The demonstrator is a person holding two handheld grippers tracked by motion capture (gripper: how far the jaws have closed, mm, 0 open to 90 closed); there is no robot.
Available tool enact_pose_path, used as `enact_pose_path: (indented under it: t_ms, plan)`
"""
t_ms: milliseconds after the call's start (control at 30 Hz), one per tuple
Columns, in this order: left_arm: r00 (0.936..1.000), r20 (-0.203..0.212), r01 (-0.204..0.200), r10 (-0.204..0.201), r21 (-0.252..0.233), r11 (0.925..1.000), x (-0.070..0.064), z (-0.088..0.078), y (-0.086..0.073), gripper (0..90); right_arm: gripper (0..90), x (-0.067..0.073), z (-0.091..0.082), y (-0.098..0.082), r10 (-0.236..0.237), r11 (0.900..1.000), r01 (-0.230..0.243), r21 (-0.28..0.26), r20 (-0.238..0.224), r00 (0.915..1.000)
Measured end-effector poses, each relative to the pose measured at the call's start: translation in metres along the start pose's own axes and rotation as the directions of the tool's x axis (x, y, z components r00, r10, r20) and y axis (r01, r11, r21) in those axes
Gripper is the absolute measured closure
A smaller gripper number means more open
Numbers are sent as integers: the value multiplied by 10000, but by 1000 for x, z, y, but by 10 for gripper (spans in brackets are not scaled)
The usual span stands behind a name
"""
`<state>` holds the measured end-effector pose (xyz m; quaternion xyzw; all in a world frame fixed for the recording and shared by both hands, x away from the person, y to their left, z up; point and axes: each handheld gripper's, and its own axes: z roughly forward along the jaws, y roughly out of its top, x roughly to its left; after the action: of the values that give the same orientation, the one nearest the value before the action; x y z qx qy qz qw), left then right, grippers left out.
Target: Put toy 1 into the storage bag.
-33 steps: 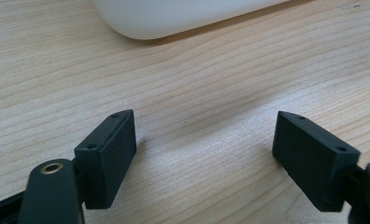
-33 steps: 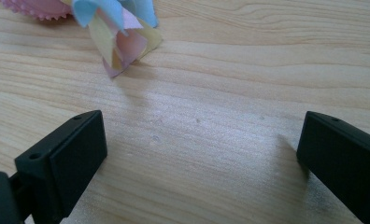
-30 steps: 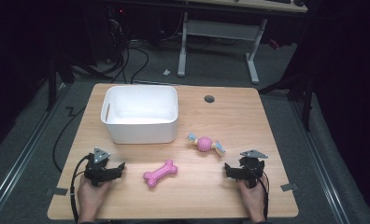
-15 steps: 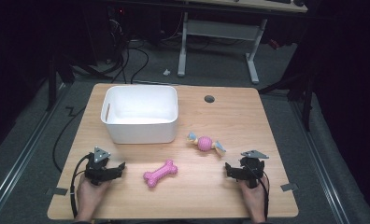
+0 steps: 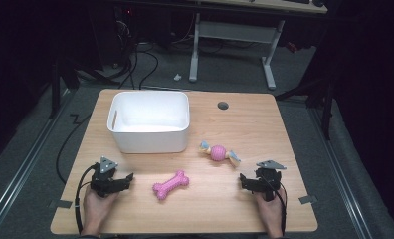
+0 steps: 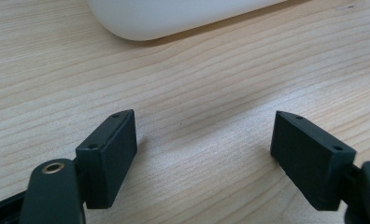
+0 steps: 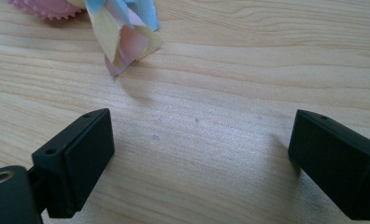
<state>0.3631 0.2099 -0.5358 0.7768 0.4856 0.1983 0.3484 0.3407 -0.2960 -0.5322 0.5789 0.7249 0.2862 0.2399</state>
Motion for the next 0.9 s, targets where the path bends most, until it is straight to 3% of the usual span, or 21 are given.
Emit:
enact_pose_path:
  t_ms: [233, 367, 567, 633, 900]
  plan:
    - [9999, 155, -69, 66, 176, 9998, -1, -5, 3, 270, 70, 0, 0, 0, -42, 10000, 42, 1, 4, 10000]
    - [9988, 481, 1, -8, 138, 9999, -3, -13, 5, 305, 76, 0, 0, 0, -28, 10000, 28, -22, -5, 10000]
    - [9977, 642, -245, 235, 135, 9996, -9, -22, 9, 315, 94, 1, -1, -1, -32, 10000, 31, -61, -21, 10000]
    - [9956, 910, -230, 222, 83, 9997, -12, -26, 12, 315, 95, 1, -1, -1, -51, 10000, 51, -72, -26, 10000]
    - [9913, 1101, -734, 717, 118, 9972, -23, -37, 27, 316, 105, 1, -1, -1, -77, 9999, 77, -83, -30, 10000]
